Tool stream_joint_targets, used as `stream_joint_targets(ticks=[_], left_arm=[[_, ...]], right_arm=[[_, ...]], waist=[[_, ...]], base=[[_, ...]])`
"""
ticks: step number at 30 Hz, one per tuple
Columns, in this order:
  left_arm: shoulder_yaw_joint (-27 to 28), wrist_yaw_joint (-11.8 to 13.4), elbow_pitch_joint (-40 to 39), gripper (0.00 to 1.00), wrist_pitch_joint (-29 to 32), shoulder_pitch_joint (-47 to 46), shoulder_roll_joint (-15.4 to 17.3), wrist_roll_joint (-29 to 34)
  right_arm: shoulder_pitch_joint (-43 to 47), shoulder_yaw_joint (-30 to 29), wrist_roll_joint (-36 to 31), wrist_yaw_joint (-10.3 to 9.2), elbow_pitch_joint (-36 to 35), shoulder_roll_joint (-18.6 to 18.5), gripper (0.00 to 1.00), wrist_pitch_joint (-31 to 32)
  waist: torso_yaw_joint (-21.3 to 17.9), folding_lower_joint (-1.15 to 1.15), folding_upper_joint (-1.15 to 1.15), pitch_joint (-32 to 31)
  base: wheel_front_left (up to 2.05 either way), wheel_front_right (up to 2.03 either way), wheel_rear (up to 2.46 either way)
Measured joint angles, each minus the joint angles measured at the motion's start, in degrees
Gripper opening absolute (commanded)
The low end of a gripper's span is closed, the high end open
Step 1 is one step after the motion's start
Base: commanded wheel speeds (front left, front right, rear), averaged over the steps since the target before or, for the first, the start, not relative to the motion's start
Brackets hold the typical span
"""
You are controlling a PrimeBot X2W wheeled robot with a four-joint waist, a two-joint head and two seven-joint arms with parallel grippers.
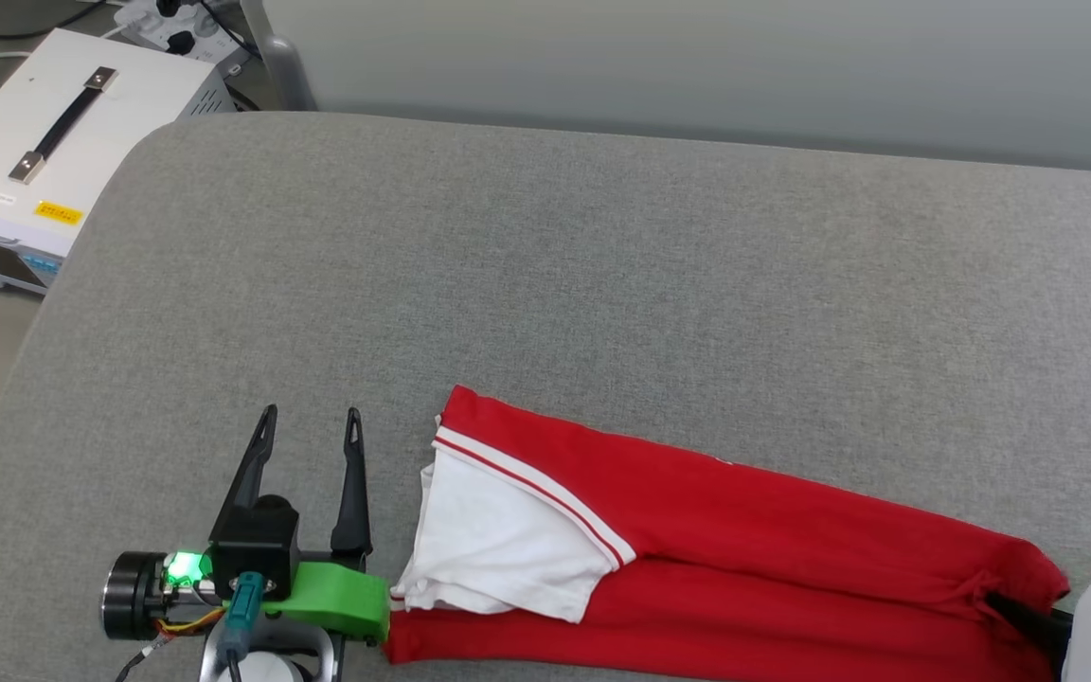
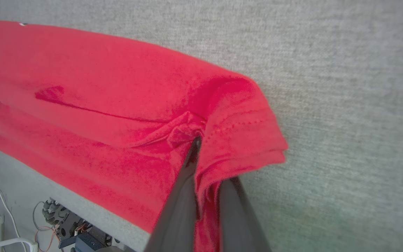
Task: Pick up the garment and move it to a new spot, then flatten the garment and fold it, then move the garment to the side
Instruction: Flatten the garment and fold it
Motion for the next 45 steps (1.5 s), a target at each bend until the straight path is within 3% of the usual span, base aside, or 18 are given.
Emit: stream_joint_targets(ticks=[10, 15, 19, 23, 27, 35, 36, 45], left_arm=[[4.02, -3.42, 0.00, 1.00, 0.00, 1.75, -2.54, 3.94], [5.36, -4.70, 0.01, 1.00, 0.00, 2.19, -3.72, 5.08], [6.08, -5.69, 0.10, 1.00, 0.00, 2.94, -4.52, 5.95], [7.39, -6.71, 0.13, 1.00, 0.00, 3.52, -4.94, 6.93], [7.81, -7.45, 0.12, 1.00, 0.00, 3.58, -5.57, 7.48], [7.86, -8.70, 0.43, 1.00, 0.00, 3.35, -7.31, 8.65], [7.87, -9.20, 0.59, 1.00, 0.00, 3.05, -7.86, 8.96], [8.01, -9.71, 0.93, 1.00, 0.00, 1.98, -9.39, 9.99]], right_arm=[[-0.89, -3.02, -1.96, 0.01, 6.79, -8.02, 0.00, -2.67], [-1.17, -3.87, -1.81, -0.02, 7.62, -9.01, 0.00, -2.60], [-0.16, -4.10, 0.34, -0.04, 2.14, -9.42, 0.00, -2.19], [2.82, -4.19, 5.13, -0.04, -10.92, -9.84, 0.00, 0.31], [3.38, -3.23, 6.45, -0.04, -19.25, -9.53, 0.00, 2.87], [-2.38, 2.81, 2.64, -0.04, -25.50, -2.70, 0.00, 8.06], [-6.54, 5.82, 0.79, -0.04, -25.08, 0.59, 0.00, 9.56], [-18.53, 16.47, -4.38, -0.04, -18.74, 10.33, 0.00, 10.71]], waist=[[-0.79, 0.00, 0.00, -1.86], [-0.99, 0.00, 0.00, -2.39], [-1.11, 0.00, 0.00, -3.04], [-1.55, 0.00, 0.00, -3.50], [-1.68, 0.00, 0.00, -3.22], [-0.68, 0.00, 0.00, -1.77], [-0.11, 0.00, 0.00, -1.15], [1.16, 0.00, 0.00, 1.08]], base=[[0.00, 0.00, 0.00], [0.00, 0.00, 0.00], [0.00, 0.00, 0.00], [0.00, 0.00, 0.00], [0.00, 0.00, 0.00], [0.00, 0.00, 0.00], [0.00, 0.00, 0.00], [0.00, 0.00, 0.00]])
